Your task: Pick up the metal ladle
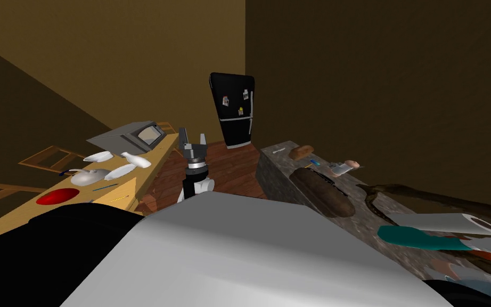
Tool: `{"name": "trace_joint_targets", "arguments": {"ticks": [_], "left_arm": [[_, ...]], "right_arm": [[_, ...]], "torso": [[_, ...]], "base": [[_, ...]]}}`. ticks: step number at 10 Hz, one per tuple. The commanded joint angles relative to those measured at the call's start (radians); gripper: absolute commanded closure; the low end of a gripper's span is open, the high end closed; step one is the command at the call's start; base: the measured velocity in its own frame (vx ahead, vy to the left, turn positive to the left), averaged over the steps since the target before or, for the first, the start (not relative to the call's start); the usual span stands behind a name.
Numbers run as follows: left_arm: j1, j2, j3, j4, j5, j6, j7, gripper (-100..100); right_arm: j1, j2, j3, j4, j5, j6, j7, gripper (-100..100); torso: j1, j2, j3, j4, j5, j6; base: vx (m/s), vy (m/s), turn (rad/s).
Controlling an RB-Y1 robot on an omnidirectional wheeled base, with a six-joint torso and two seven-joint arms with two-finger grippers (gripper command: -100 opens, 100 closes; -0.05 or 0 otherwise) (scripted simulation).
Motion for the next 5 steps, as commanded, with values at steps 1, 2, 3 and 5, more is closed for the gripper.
{"name": "trace_joint_targets", "arguments": {"ticks": [1,2,3,5], "left_arm": [[0.000,0.000,0.000,0.000,0.000,0.000,0.000,0],[0.000,0.000,0.000,0.000,0.000,0.000,0.000,0],[0.000,0.000,0.000,0.000,0.000,0.000,0.000,0],[0.000,0.000,0.000,0.000,0.000,0.000,0.000,0]], "right_arm": [[-0.026,0.024,0.032,0.013,0.005,0.024,0.012,-100],[-0.039,0.037,0.047,0.020,0.007,0.036,0.018,-100],[-0.022,0.031,0.031,0.009,0.005,0.026,0.014,-100],[-0.023,0.032,0.033,0.010,0.005,0.029,0.016,100]], "torso": [[0.000,0.000,0.000,0.000,0.000,0.000],[0.001,0.001,0.001,0.000,0.000,0.000],[0.000,0.001,0.001,0.000,0.000,0.000],[0.002,0.002,0.001,0.000,0.001,0.000]], "base": [[0.007,-0.023,0.072],[0.005,-0.030,0.094],[0.002,-0.015,0.017],[-0.001,0.002,-0.006]]}}
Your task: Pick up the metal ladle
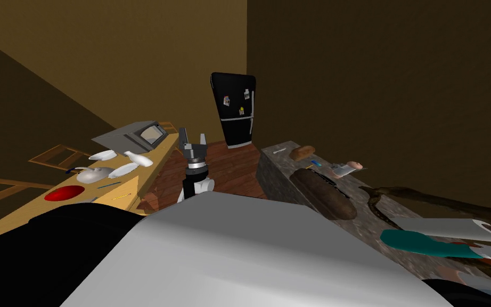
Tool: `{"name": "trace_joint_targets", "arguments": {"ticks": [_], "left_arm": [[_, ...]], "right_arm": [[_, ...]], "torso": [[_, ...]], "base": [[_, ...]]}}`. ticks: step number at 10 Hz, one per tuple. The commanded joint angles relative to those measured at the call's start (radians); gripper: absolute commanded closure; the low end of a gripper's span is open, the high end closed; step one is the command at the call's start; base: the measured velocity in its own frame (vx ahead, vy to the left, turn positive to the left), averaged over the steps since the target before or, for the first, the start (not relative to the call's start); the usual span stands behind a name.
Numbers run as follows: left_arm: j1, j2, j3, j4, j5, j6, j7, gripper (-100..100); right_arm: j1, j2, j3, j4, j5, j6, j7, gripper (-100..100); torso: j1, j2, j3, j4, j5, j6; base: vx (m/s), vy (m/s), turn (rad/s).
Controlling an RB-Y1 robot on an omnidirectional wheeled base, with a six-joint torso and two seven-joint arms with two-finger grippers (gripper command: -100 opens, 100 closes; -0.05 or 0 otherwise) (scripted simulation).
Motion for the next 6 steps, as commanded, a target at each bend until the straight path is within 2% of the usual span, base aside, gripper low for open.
{"name": "trace_joint_targets", "arguments": {"ticks": [1,3,4,5,6], "left_arm": [[0.000,0.000,0.000,0.000,0.000,0.000,0.000,0],[0.000,0.000,0.000,0.000,0.000,0.000,0.000,0],[0.000,0.000,0.000,0.000,0.000,0.000,0.000,0],[0.000,0.000,0.000,0.000,0.000,0.000,0.000,0],[0.000,0.000,0.000,0.000,0.000,0.000,0.000,0]], "right_arm": [[0.000,0.000,0.000,0.000,0.000,0.000,0.000,100],[0.000,-0.001,-0.001,0.000,0.000,0.001,0.000,100],[-0.001,-0.001,-0.001,0.000,0.000,0.001,0.000,0],[0.018,-0.029,-0.028,-0.008,-0.004,-0.024,-0.014,100],[0.008,-0.014,-0.015,-0.004,-0.002,-0.009,-0.004,100]], "torso": [[0.000,0.000,0.000,0.000,0.000,0.000],[0.000,0.000,0.000,0.000,-0.001,0.001],[0.000,0.000,0.000,0.000,-0.001,0.001],[0.000,0.000,0.000,0.000,-0.001,0.001],[0.002,0.001,0.000,0.000,0.000,0.002]], "base": [[0.000,0.000,0.000],[0.000,0.000,0.000],[0.000,0.000,0.000],[-0.005,0.022,-0.106],[-0.004,0.014,-0.031]]}}
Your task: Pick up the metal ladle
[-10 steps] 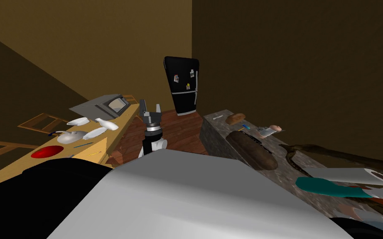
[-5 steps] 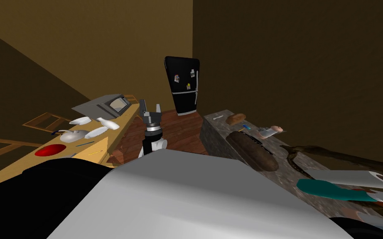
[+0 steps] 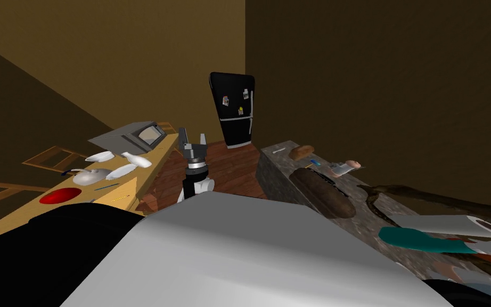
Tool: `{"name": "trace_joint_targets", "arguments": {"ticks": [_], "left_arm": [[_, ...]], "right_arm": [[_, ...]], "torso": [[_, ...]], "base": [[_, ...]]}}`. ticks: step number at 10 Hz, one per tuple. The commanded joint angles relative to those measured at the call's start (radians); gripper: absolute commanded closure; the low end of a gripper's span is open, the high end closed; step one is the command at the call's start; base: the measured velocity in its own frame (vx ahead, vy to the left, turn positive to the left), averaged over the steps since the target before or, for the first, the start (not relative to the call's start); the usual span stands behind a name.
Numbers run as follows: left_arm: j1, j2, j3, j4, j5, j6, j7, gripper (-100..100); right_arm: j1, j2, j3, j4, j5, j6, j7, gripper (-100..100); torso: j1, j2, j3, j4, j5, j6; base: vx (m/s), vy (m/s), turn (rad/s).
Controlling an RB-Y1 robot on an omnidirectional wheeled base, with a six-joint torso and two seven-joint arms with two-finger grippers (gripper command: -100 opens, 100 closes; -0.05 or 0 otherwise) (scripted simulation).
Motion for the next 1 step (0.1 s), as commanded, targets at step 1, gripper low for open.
{"name": "trace_joint_targets", "arguments": {"ticks": [1], "left_arm": [[0.000,0.000,0.000,0.000,0.000,0.000,0.000,0]], "right_arm": [[0.000,0.000,0.000,0.000,0.000,0.000,0.000,0]], "torso": [[0.000,0.000,0.000,0.000,0.000,0.000]], "base": [[0.000,0.000,0.000]]}}
